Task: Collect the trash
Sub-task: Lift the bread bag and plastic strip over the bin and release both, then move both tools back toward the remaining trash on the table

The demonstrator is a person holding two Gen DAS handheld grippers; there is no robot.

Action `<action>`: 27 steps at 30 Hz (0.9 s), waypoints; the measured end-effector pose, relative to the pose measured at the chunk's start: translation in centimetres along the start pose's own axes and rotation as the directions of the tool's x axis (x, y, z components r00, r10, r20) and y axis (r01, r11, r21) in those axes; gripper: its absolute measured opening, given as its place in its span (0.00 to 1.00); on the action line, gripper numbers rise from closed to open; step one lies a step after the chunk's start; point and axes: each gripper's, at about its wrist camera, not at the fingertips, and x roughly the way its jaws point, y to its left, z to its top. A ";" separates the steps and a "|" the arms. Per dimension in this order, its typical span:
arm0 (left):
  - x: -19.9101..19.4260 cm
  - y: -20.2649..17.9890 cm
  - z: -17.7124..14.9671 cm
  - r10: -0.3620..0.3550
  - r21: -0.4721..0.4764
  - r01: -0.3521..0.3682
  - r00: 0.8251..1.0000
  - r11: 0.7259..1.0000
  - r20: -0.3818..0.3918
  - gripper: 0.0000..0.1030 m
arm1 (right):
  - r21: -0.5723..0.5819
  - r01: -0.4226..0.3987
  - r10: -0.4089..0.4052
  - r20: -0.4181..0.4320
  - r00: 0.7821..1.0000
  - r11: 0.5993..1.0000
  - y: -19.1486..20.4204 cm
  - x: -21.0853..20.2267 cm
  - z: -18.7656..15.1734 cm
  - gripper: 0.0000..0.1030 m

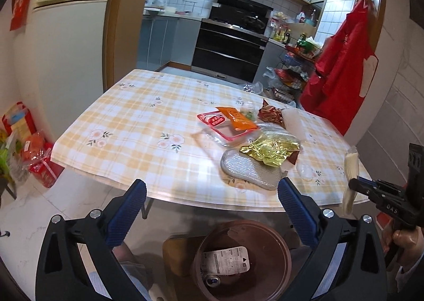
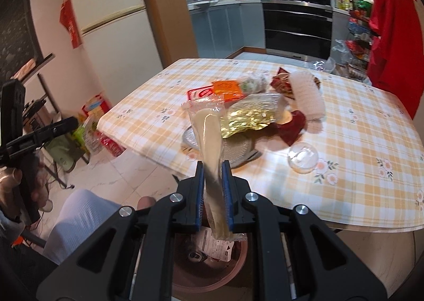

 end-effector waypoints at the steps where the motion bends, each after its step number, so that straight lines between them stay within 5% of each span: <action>1: -0.1 0.1 0.0 0.003 -0.003 -0.003 1.000 1.000 0.000 0.94 | -0.007 -0.003 0.003 -0.004 1.000 1.000 0.3 0.1 0.0 0.16; 9: -0.1 0.1 -0.3 0.010 -0.006 -0.010 1.000 1.000 -0.008 0.94 | -0.033 -0.039 0.037 -0.041 0.998 0.999 1.4 0.7 -0.3 0.21; 15: 0.0 0.1 -0.3 0.011 -0.007 -0.011 1.000 1.000 -0.014 0.94 | -0.050 -0.041 0.040 -0.026 0.999 0.998 1.7 0.3 -0.1 0.49; 17: 0.1 0.1 -0.4 0.011 -0.006 -0.011 1.000 1.000 -0.016 0.94 | -0.043 -0.019 0.018 -0.014 1.000 0.999 1.6 0.2 0.0 0.75; 19: 0.1 0.1 -0.4 0.013 -0.004 -0.013 1.000 1.000 -0.018 0.94 | -0.028 -0.002 0.002 -0.003 1.000 1.000 1.2 0.0 0.0 0.87; 22: 0.2 0.1 -0.6 0.016 -0.004 -0.016 1.000 1.000 -0.024 0.94 | -0.008 0.028 -0.028 -0.007 1.000 1.000 0.6 0.1 0.0 0.95; 27: 0.5 0.1 -0.9 0.018 -0.006 -0.018 0.999 1.000 -0.036 0.94 | 0.009 0.103 -0.102 -0.019 0.995 0.995 -0.4 0.6 -0.3 0.94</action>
